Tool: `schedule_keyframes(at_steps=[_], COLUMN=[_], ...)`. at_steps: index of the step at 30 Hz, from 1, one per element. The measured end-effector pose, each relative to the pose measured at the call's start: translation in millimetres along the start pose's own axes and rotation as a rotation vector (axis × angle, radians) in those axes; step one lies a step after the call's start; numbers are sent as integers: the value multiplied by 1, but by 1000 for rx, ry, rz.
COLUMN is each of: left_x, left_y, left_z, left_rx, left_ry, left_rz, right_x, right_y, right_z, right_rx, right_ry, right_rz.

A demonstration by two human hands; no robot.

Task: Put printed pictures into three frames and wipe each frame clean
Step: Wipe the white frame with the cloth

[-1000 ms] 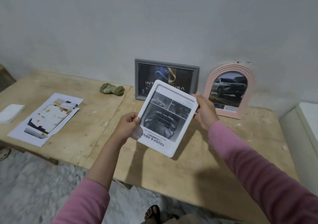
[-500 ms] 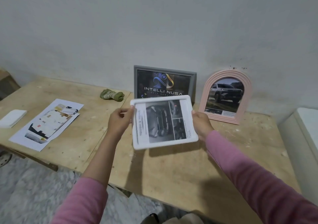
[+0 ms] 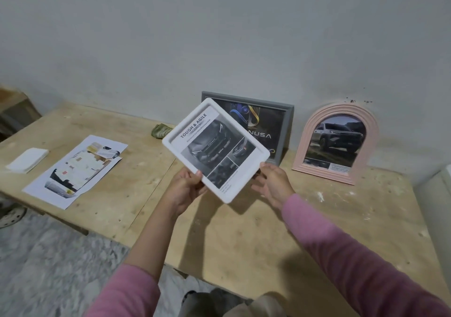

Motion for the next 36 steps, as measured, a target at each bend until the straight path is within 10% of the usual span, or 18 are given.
schedule_keyframes(at_steps=[17, 26, 31, 36], left_x=[276, 409, 430, 433], left_y=[45, 74, 75, 66], left_z=[102, 170, 193, 199], left_rx=[13, 100, 147, 197], left_ry=[370, 434, 388, 353], left_rz=[-134, 12, 98, 108], right_x=[-224, -353, -362, -355], right_y=[96, 76, 90, 83], right_z=[160, 260, 301, 298], right_rx=[7, 685, 351, 237], right_ry=[-38, 124, 140, 84], right_rz=[-471, -1584, -2104, -1600])
Point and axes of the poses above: each hand's wrist, its own z-axis towards the middle knuckle, its own x-axis out of the back of the hand, y = z × x, the point moved 10 cm from there along z, towards the middle knuckle, and after that the axes turned 7 degrees about z, right-handed, at the moved point
